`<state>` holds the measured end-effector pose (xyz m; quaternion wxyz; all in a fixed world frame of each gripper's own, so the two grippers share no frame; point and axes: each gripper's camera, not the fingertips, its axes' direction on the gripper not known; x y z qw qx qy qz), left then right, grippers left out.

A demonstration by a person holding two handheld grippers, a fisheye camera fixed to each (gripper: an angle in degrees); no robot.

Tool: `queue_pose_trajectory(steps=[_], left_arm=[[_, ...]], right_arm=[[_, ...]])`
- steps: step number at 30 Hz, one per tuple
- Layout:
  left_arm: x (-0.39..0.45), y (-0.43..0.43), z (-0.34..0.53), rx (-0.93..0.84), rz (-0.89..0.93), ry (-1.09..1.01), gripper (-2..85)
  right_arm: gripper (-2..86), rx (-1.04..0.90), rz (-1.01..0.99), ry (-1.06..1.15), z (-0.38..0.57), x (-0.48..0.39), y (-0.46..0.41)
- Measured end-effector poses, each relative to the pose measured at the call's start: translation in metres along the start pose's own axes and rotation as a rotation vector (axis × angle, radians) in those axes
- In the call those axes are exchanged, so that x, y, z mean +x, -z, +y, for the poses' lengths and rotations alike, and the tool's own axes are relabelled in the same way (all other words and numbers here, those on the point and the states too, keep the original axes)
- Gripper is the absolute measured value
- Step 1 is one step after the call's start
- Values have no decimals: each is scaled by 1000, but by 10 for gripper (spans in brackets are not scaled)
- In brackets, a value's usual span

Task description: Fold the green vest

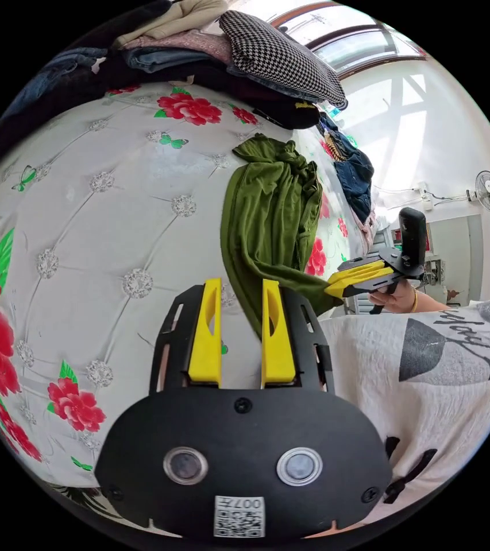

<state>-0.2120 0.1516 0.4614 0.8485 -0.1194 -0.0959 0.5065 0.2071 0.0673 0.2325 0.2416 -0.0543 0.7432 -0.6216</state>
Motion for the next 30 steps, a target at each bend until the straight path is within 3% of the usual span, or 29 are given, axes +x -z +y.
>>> queue_pose_trajectory(steps=[5, 12, 16, 20, 25, 30], left_arm=[[-3, -14, -8, -41, 91, -102, 128], [9, -33, -73, -85, 152, -245, 150], [15, -15, -122, -24, 166, -251, 140], [18, -1, -136, 6, 143, -251, 137], [7, 8, -135, -7, 70, -219, 133], [15, 2, -157, -68, -14, -246, 129]], right_arm=[[-2, 262, 55, -100, 46, -37, 55], [0, 445, 177, -139, 90, -102, 102], [6, 447, 421, -155, 113, -146, 131], [29, 363, 756, -435, 140, -137, 142], [58, 411, 680, -447, 134, -130, 136], [72, 337, 616, -387, 92, -112, 100]])
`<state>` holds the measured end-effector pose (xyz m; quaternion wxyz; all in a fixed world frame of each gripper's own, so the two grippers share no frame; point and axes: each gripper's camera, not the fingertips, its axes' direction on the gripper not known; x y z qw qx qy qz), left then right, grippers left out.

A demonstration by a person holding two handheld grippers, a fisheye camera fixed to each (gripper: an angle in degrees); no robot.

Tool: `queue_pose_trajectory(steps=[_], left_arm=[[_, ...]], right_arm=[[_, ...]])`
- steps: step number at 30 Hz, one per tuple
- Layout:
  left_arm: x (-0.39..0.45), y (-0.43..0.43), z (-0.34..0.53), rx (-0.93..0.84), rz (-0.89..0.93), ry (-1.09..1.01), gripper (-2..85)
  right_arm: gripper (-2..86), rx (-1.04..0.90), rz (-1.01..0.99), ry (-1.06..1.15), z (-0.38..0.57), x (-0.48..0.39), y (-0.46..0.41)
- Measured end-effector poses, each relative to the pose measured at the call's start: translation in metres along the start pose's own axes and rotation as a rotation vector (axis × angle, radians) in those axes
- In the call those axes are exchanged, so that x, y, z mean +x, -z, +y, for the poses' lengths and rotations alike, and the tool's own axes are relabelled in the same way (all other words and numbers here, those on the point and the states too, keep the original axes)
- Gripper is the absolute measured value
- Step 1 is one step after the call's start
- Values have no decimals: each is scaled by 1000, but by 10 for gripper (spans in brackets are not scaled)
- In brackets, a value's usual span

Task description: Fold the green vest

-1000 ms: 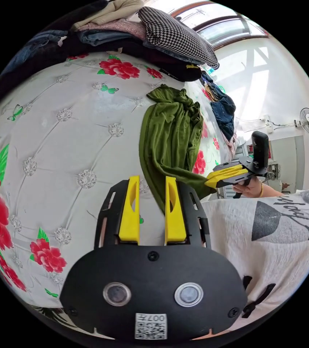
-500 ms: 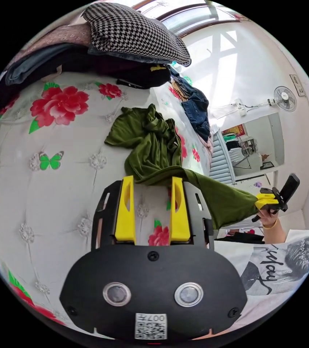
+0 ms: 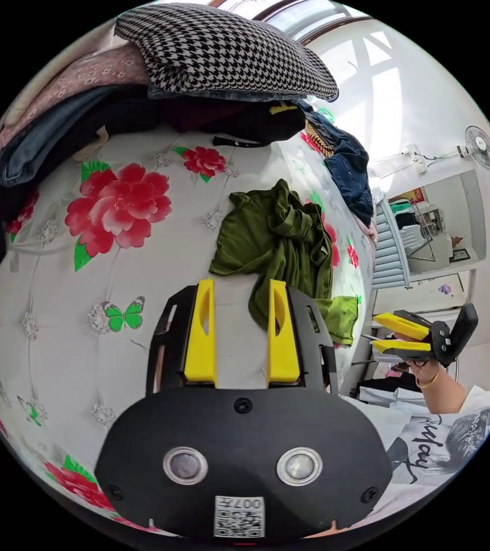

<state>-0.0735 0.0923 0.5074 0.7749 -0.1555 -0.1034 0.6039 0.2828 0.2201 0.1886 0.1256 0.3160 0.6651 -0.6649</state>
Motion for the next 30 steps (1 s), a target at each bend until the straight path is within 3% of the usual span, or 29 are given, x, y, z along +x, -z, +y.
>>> queue_pose_trajectory(steps=[3, 5, 7, 8, 12, 18, 22, 26, 30], left_arm=[[14, -12, -25, -54, -59, -58, 118], [27, -27, -39, -108, -155, -109, 13], [36, -29, -39, -108, -291, -161, 1], [40, -26, -36, -105, -297, -204, -3], [19, 7, -16, -93, -149, -129, -8], [-28, 156, 87, 259, 45, 85, -9], [-22, 275, 187, 583, 97, 169, -9], [21, 365, 283, 859, 71, 174, -9], [65, 397, 348, 983, -24, 163, -9]], right_arm=[[75, -73, -20, -5, -10, -3, -30], [70, -172, -41, -10, -8, -1, -58], [57, -251, -40, -26, 0, 4, -77], [41, -172, -4, -36, 8, 7, -70], [10, -184, -24, -75, 15, 27, -52], [0, 91, -7, -21, 18, 53, 55], [-1, 290, -34, 151, 12, 55, 144], [-1, 534, -48, 348, 12, 38, 229], [-1, 622, -127, 509, 22, 17, 263]])
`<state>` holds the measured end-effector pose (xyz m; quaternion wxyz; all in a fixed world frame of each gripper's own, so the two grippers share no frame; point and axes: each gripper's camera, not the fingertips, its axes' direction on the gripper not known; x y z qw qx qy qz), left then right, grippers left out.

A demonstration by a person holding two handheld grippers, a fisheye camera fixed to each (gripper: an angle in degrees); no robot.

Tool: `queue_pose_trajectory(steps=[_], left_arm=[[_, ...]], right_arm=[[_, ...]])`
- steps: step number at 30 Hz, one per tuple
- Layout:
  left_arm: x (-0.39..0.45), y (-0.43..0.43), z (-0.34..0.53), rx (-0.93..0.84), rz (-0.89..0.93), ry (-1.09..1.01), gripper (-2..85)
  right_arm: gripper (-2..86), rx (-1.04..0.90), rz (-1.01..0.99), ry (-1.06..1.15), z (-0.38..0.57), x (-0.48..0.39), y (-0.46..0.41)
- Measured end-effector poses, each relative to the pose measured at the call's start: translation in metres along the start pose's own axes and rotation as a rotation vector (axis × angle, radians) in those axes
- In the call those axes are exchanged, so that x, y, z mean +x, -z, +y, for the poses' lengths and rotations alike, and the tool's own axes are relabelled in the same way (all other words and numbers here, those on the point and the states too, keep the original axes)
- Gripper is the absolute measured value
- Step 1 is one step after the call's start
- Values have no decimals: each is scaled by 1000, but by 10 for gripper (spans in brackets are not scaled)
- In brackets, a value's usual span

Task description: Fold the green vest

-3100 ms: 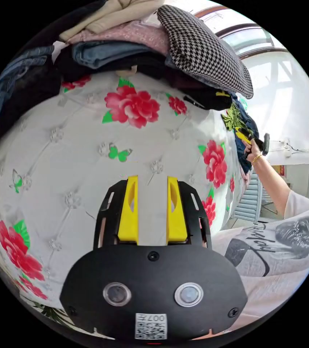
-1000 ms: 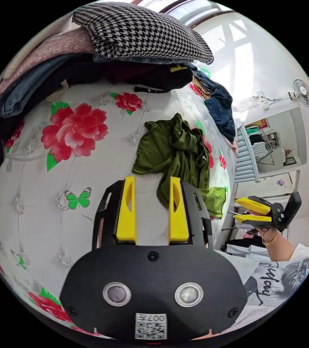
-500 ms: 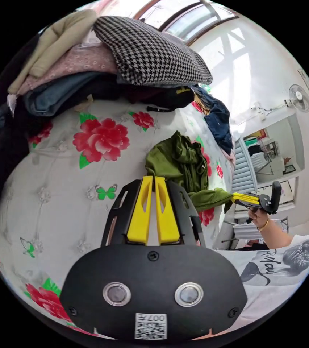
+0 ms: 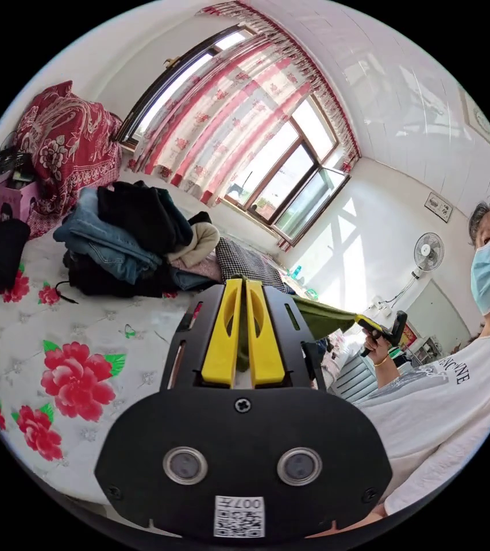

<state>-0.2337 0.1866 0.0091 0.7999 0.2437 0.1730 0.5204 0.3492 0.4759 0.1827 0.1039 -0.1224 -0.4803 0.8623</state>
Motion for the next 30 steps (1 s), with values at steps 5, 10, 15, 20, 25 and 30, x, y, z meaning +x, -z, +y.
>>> queue_pose_trajectory(steps=[5, 10, 15, 20, 25, 30], left_arm=[[-12, 11, 83, -253, -214, 162, -9], [-50, -10, 194, -539, -274, 451, -9], [-61, -10, 227, -573, -255, 554, -8], [-65, -7, 201, -581, -269, 490, -8], [-76, -8, 197, -581, -261, 512, -8], [-92, -5, 193, -535, -219, 584, -8]], right_arm=[[2, -398, -19, 81, 53, -29, -65], [22, -682, -110, -69, 143, -38, -131], [55, -801, -96, -206, 197, -26, -160], [72, -787, -24, -385, 234, 7, -167], [37, -806, 16, -471, 267, 12, -177], [4, -840, -46, -494, 278, 17, -182]])
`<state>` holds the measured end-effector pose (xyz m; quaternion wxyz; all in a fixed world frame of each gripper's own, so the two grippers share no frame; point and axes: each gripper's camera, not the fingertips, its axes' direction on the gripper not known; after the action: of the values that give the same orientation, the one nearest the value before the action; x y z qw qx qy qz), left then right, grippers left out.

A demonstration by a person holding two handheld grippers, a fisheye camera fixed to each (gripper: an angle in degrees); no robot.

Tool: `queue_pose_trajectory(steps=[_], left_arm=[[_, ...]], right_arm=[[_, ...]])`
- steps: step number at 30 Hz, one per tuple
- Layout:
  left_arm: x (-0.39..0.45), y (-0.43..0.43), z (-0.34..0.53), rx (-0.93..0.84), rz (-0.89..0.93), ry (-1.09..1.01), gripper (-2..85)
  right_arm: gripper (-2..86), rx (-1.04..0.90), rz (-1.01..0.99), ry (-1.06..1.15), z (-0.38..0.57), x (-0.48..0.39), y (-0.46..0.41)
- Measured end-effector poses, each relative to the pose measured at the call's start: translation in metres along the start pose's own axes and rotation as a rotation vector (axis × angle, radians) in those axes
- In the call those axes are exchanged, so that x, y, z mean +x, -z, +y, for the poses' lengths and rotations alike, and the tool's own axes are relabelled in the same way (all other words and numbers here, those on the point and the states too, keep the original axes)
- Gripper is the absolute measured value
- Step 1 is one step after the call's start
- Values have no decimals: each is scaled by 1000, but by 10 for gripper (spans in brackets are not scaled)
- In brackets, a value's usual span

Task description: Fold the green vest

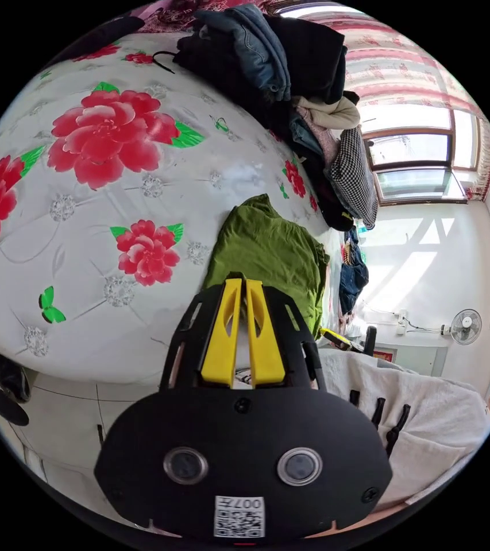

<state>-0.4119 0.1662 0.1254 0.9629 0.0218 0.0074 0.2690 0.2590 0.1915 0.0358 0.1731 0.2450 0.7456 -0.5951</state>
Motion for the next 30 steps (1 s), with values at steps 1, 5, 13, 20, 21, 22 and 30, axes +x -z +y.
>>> queue_pose_trajectory(steps=[1, 5, 13, 20, 21, 22, 30], left_arm=[[2, 7, -10, 29, 38, -2, -8], [43, 57, -76, 188, 159, -103, -9], [212, 219, -121, 540, 335, -549, -8], [246, 283, -33, 666, 363, -778, -8], [243, 283, -26, 662, 363, -782, -8], [235, 278, -14, 647, 360, -777, -8], [133, 171, 42, 378, 157, -496, -9]], right_arm=[[1, 46, -38, 14, -6, 6, 11], [-2, 375, -197, 29, -48, 39, 114], [-3, 1081, -288, 322, -32, 11, 362], [-3, 1274, -251, 412, 64, 19, 385], [-3, 1267, -255, 410, 70, 23, 379], [-3, 1240, -260, 397, 79, 32, 366], [-3, 818, -225, 209, 99, 77, 218]])
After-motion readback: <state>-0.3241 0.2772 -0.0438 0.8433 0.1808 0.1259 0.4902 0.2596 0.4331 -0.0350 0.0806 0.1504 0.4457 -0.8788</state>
